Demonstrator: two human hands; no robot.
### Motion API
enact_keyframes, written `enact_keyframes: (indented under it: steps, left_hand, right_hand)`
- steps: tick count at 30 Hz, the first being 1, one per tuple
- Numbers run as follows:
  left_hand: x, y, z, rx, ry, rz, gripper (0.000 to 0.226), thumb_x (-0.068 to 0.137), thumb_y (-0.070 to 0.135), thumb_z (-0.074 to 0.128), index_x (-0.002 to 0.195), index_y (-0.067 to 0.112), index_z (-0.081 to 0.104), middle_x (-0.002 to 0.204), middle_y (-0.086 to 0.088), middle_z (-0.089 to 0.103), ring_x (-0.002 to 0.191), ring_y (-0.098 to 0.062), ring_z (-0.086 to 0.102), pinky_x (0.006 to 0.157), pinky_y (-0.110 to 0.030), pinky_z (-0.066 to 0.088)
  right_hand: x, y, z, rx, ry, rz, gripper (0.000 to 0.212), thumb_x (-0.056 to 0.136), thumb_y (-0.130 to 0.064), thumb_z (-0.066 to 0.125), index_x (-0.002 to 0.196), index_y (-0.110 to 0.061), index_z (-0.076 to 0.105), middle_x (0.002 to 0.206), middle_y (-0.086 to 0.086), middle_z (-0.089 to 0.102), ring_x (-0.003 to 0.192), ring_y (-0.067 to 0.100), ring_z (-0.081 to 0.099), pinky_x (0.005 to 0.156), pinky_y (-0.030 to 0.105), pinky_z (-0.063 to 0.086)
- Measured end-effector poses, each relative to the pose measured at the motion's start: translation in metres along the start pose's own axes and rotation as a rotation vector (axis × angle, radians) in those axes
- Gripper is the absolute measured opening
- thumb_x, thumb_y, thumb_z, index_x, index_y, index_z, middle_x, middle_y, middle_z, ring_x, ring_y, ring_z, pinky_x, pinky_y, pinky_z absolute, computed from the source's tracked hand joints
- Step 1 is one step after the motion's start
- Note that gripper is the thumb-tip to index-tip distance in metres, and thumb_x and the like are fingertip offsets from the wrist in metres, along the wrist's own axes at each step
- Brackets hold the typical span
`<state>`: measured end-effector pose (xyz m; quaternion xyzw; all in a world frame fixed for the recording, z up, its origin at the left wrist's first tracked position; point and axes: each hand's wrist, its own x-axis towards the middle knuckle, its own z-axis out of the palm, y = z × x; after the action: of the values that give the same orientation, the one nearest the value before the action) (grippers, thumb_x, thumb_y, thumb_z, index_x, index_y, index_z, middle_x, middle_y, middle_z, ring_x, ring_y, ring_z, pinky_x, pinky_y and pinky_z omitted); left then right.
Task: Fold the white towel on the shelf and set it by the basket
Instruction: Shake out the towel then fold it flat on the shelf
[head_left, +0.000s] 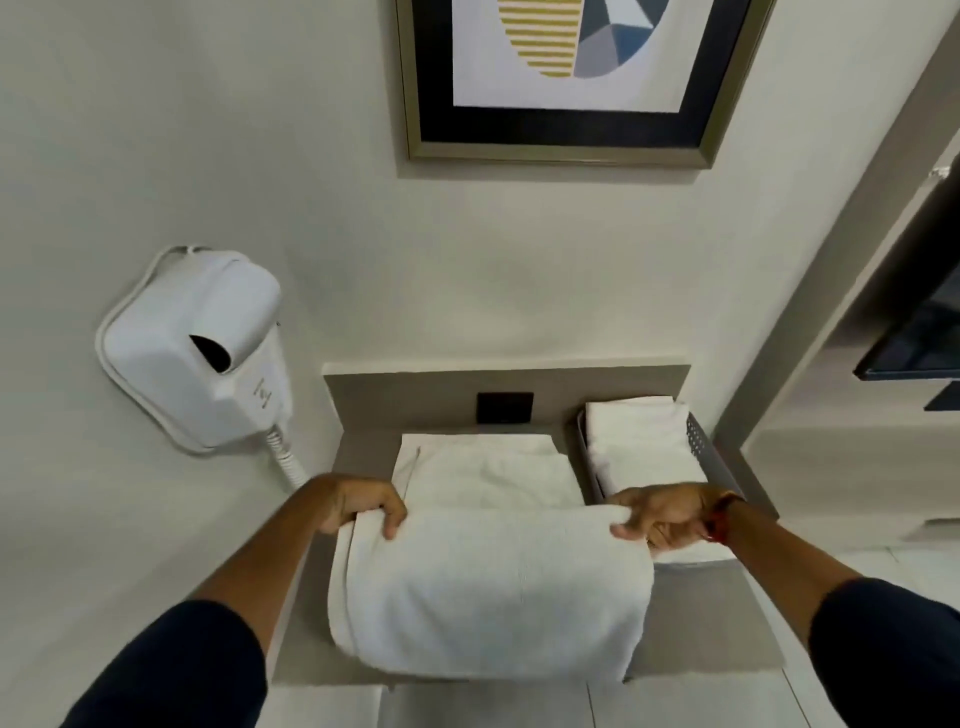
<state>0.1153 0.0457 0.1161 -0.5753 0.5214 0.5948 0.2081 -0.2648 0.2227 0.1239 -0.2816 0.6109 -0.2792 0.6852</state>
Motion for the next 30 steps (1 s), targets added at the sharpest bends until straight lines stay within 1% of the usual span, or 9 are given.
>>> enact_keyframes:
  steps: [2, 5, 8, 12, 15, 18, 21, 23, 30]
  left_hand:
    - [0.012, -0.004, -0.008, -0.019, 0.119, 0.049, 0.033, 0.038, 0.008, 0.070, 0.069, 0.009, 0.079, 0.087, -0.009, 0.078, 0.088, -0.031, 0.071, 0.069, -0.026, 0.057]
    - [0.024, 0.016, -0.028, 0.058, 0.309, 0.187, 0.043, 0.039, 0.018, 0.072, 0.082, 0.014, 0.071, 0.103, -0.004, 0.067, 0.102, -0.029, 0.061, 0.088, -0.034, 0.048]
    - [0.050, 0.050, -0.054, 0.088, 0.411, 0.266, 0.048, 0.049, 0.014, 0.074, 0.095, 0.002, 0.072, 0.114, -0.009, 0.067, 0.110, -0.030, 0.061, 0.102, -0.041, 0.049]
    - [0.103, 0.077, -0.061, 0.170, 0.629, 0.341, 0.015, 0.079, 0.003, 0.066, 0.092, -0.002, 0.071, 0.100, -0.020, 0.070, 0.099, -0.037, 0.066, 0.082, -0.038, 0.053]
    - [0.146, 0.057, -0.020, 0.597, 0.947, 0.333, 0.047, 0.088, 0.027, 0.060, 0.132, 0.010, 0.058, 0.137, -0.018, 0.058, 0.128, -0.038, 0.053, 0.104, -0.047, 0.043]
    - [0.183, 0.026, 0.045, 0.746, 0.854, 0.456, 0.071, 0.096, 0.045, 0.047, 0.157, 0.019, 0.025, 0.167, -0.008, 0.021, 0.154, -0.028, 0.018, 0.123, -0.055, 0.013]
    - [0.211, -0.010, 0.102, 0.752, 0.732, 0.529, 0.072, 0.099, 0.060, 0.028, 0.160, 0.026, 0.009, 0.170, -0.001, 0.000, 0.157, -0.026, -0.002, 0.124, -0.061, 0.001]
    - [0.223, -0.034, 0.128, 0.743, 0.748, 0.526, 0.076, 0.097, 0.068, 0.025, 0.160, 0.029, 0.006, 0.170, 0.001, -0.003, 0.157, -0.025, -0.003, 0.124, -0.061, 0.002]
    - [0.250, -0.043, 0.137, 0.690, 0.885, 0.587, 0.083, 0.092, 0.071, 0.035, 0.160, 0.030, 0.012, 0.170, 0.003, 0.007, 0.158, -0.022, 0.004, 0.125, -0.059, 0.004]
  right_hand:
    - [0.029, 0.009, -0.013, -0.090, -0.183, 0.080, 0.042, 0.086, -0.003, 0.076, 0.125, -0.002, 0.062, 0.110, 0.012, 0.078, 0.095, 0.021, 0.076, 0.101, 0.045, 0.052]
    - [0.060, -0.018, -0.018, -0.179, 0.025, 0.031, 0.060, 0.091, -0.005, 0.071, 0.146, -0.001, 0.046, 0.105, 0.009, 0.075, 0.104, 0.023, 0.069, 0.113, 0.053, 0.043]
    - [0.095, -0.046, -0.029, -0.252, 0.178, -0.039, 0.075, 0.090, -0.016, 0.075, 0.152, -0.008, 0.034, 0.110, 0.010, 0.066, 0.115, 0.025, 0.061, 0.107, 0.048, 0.046]
    - [0.158, -0.060, -0.024, -0.313, 0.522, -0.141, 0.041, 0.091, -0.015, 0.071, 0.128, -0.005, 0.056, 0.118, 0.016, 0.062, 0.103, 0.029, 0.060, 0.086, 0.040, 0.054]
    - [0.193, -0.025, 0.000, -0.686, 0.747, -0.157, 0.058, 0.092, -0.013, 0.065, 0.145, -0.004, 0.041, 0.144, 0.027, 0.045, 0.126, 0.043, 0.052, 0.097, 0.042, 0.049]
    - [0.206, 0.034, 0.030, -1.001, 0.655, -0.290, 0.069, 0.098, -0.023, 0.057, 0.157, -0.010, 0.025, 0.167, 0.019, 0.018, 0.153, 0.036, 0.022, 0.123, 0.043, 0.027]
    - [0.214, 0.105, 0.062, -1.210, 0.457, -0.286, 0.071, 0.103, -0.051, 0.033, 0.162, -0.023, 0.006, 0.171, 0.007, -0.005, 0.158, 0.027, 0.000, 0.128, 0.052, 0.010]
    - [0.216, 0.149, 0.074, -1.306, 0.487, -0.272, 0.073, 0.101, -0.060, 0.022, 0.161, -0.027, -0.003, 0.170, 0.004, -0.014, 0.158, 0.025, -0.010, 0.126, 0.059, 0.002]
    - [0.237, 0.178, 0.068, -1.328, 0.633, -0.360, 0.079, 0.096, -0.063, 0.029, 0.162, -0.026, 0.006, 0.172, 0.003, -0.001, 0.158, 0.025, -0.001, 0.125, 0.060, 0.004]
